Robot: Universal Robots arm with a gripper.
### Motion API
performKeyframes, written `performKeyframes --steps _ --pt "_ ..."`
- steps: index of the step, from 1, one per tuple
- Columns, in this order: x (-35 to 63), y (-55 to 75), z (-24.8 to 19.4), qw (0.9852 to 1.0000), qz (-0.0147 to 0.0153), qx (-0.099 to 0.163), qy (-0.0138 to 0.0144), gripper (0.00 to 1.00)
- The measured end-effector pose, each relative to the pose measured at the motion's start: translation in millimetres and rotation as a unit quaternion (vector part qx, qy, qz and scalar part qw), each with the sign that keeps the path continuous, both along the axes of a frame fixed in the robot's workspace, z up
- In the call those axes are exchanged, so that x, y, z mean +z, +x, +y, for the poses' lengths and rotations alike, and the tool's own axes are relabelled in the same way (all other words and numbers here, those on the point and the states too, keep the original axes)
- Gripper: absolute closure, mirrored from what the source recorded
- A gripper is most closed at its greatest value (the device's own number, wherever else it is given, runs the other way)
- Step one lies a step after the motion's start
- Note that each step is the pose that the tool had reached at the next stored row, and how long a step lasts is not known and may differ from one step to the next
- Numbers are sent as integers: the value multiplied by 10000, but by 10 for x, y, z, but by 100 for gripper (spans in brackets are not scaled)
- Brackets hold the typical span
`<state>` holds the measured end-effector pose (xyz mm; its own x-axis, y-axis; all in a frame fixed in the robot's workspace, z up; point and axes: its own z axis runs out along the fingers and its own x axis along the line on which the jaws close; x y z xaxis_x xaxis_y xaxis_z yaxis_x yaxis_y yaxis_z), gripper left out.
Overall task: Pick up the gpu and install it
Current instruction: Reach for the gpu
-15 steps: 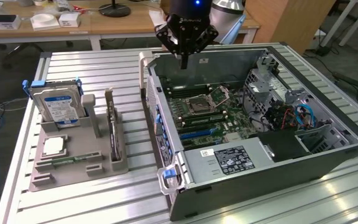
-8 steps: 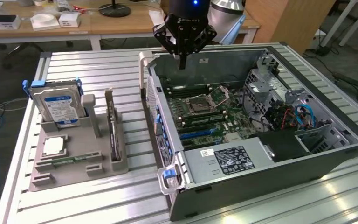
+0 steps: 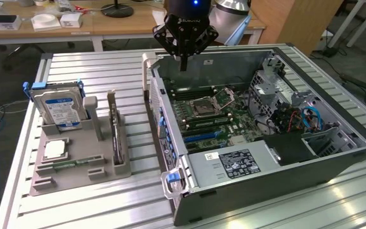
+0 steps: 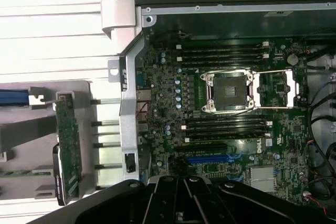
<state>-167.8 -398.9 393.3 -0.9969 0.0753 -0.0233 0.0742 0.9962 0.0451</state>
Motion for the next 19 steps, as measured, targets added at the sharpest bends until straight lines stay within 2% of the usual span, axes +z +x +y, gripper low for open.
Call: performKeyframes --steps 9,19 --pt "0 -72 0 10000 3 0 0 90" --pt "0 -120 0 10000 50 -1 0 90"
